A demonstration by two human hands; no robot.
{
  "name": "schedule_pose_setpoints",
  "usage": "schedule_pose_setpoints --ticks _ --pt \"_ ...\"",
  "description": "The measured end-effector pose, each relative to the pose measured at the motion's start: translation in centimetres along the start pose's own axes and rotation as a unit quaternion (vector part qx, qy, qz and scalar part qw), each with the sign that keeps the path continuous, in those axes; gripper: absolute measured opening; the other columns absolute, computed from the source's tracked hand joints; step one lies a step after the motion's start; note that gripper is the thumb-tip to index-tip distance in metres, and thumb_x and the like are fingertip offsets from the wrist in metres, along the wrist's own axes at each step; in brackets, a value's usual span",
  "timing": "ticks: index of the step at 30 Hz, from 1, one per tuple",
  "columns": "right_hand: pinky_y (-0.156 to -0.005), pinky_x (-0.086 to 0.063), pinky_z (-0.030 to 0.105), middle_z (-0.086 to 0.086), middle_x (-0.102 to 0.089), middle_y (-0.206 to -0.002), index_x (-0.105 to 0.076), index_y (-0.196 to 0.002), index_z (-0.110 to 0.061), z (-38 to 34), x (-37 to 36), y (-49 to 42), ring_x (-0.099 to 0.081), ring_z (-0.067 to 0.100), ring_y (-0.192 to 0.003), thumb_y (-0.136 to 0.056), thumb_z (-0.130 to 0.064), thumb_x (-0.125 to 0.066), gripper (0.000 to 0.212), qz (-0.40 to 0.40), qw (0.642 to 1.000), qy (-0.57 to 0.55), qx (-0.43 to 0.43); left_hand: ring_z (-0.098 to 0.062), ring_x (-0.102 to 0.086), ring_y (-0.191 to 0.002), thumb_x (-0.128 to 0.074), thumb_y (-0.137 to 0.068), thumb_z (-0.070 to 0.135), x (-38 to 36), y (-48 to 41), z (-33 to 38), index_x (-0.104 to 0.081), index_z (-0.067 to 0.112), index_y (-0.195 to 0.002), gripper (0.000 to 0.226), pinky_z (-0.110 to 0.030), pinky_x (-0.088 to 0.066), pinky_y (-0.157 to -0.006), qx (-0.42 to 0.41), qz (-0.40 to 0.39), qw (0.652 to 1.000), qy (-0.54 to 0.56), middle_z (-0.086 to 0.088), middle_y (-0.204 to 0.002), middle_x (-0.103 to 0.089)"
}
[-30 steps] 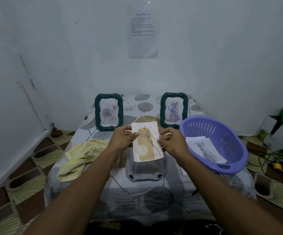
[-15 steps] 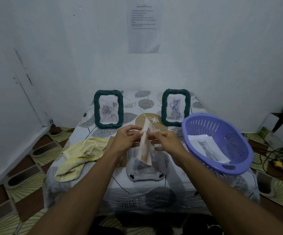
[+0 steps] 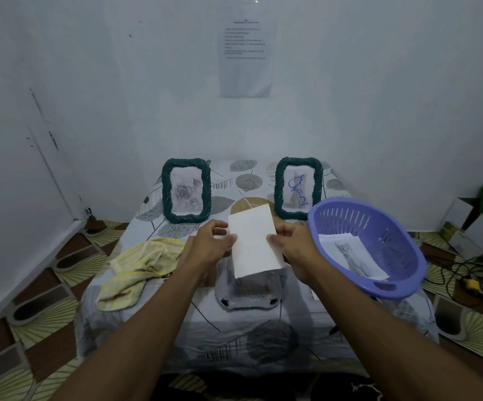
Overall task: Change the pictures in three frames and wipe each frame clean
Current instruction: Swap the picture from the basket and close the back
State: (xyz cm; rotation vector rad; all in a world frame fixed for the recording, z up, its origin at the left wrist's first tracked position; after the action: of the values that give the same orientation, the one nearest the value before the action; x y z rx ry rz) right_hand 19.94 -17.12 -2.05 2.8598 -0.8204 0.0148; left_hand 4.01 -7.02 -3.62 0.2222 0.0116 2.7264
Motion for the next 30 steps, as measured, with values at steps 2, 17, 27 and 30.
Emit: schedule_pose_setpoints --ticks 2,17,27,30 --pt "-0.071 -0.056 0.037 0.005 -0.069 -0.094 -0.063 -0.089 -0.013 0.5 -0.1 0.1 -0.066 0.024 -0.086 -0.090 0.000 -0.061 0.014 0.006 1.000 0.008 -0.010 -0.022 -0.065 -0.074 -0.066 -0.085 -0.002 0.2 0.2 -0.2 -0.056 0.003 -0.111 0.028 -0.028 -0.055 -0.056 0.022 -0.013 0.999 0.024 -0.014 -0.089 -0.065" --pt "-0.099 -0.042 0.035 0.001 -0.051 -0.121 -0.066 -0.118 -0.023 7.2 -0.1 -1.2 -0.042 0.019 -0.117 -0.090 -0.030 -0.059 0.029 -0.015 0.846 0.493 0.204 -0.021 -0.047 -0.106 -0.062 -0.085 0.036 -0.4 0.2 -5.4 -0.072 0.021 -0.103 0.026 -0.039 -0.043 -0.089 -0.183 0.035 0.861 -0.473 0.001 -0.112 -0.057" --pt "-0.099 -0.042 0.041 0.000 -0.047 -0.127 -0.066 -0.120 -0.026 8.3 0.6 -1.5 -0.046 0.020 -0.116 -0.094 -0.024 -0.053 0.029 -0.034 0.866 0.445 0.225 -0.018 -0.047 -0.115 -0.047 -0.073 0.061 0.8 -0.4 -7.8 -0.072 0.026 -0.104 0.053 -0.046 -0.040 -0.095 -0.219 0.013 0.897 -0.384 0.005 -0.118 -0.061" --pt "-0.097 -0.041 0.039 -0.001 -0.047 -0.125 -0.066 -0.121 -0.027 8.4 0.5 -1.5 -0.047 0.018 -0.112 -0.094 -0.026 -0.055 0.029 -0.021 0.871 0.434 0.228 -0.017 -0.047 -0.113 -0.049 -0.072 0.059 1.0 -0.4 -7.8 -0.073 0.023 -0.102 0.052 -0.042 -0.041 -0.095 -0.220 0.015 0.903 -0.369 0.005 -0.117 -0.062"
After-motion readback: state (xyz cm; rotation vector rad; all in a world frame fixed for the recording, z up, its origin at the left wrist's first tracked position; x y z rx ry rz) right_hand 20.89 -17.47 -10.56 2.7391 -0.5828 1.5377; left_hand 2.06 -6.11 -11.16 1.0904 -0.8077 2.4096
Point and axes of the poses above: each hand's wrist, its own y-axis away from the middle knuckle, its own x-axis out of the back of the hand, z = x × y, the point moved 3 cm from there along -y, towards the middle knuckle
